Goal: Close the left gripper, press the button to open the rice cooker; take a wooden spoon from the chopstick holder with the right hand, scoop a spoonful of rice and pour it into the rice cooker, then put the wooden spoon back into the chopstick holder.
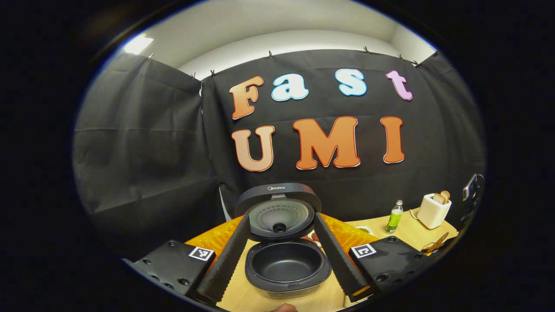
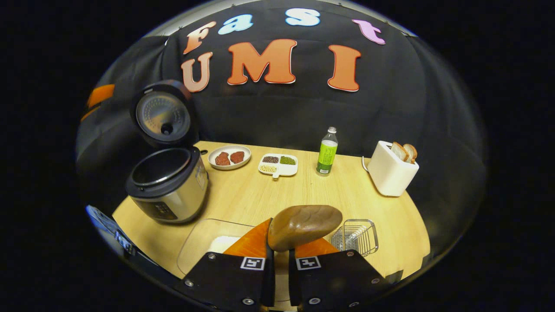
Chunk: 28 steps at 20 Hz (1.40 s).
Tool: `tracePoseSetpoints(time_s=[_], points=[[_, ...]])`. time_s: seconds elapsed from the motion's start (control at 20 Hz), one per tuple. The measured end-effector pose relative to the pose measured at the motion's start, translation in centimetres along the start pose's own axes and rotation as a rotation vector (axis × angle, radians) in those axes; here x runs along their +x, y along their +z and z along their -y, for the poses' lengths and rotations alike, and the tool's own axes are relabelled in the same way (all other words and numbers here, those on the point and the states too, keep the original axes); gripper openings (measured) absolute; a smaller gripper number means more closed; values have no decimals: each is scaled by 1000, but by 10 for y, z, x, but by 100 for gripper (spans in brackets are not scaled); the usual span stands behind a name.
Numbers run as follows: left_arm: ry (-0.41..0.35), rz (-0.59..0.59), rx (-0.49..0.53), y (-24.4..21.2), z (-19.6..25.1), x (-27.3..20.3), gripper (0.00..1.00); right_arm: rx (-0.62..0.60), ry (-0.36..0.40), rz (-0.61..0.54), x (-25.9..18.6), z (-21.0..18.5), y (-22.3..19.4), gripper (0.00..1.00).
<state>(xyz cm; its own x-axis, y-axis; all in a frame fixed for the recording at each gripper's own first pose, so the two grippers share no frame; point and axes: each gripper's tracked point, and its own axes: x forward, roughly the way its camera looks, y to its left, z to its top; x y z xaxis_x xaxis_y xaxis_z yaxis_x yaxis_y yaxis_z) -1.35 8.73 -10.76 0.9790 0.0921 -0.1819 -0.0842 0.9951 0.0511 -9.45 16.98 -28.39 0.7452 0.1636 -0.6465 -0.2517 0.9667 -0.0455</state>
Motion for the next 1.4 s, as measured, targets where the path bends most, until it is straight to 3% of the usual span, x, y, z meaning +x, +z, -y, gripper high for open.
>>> tracePoseSetpoints(time_s=[0.3,0.35,0.45,0.8,0.95,1.4], points=[[-17,-22,14,-9,-15,16,100,-128,-90,21,16,-9,-19,12],[-24,-27,13,-5,-17,12,100,-141,-97,13,19,-13,-28,16],[-41,-29,14,-6,-12,19,99,-151,-103,35,23,-21,-26,12],[-80,-53,19,-15,-3,30,99,-15,-87,31,32,-31,-50,12],[-79,-71,28,-20,-7,31,100,103,-73,24,39,-42,-58,12],[-89,-108,24,-33,-17,33,99,289,-114,18,45,-31,-55,12]])
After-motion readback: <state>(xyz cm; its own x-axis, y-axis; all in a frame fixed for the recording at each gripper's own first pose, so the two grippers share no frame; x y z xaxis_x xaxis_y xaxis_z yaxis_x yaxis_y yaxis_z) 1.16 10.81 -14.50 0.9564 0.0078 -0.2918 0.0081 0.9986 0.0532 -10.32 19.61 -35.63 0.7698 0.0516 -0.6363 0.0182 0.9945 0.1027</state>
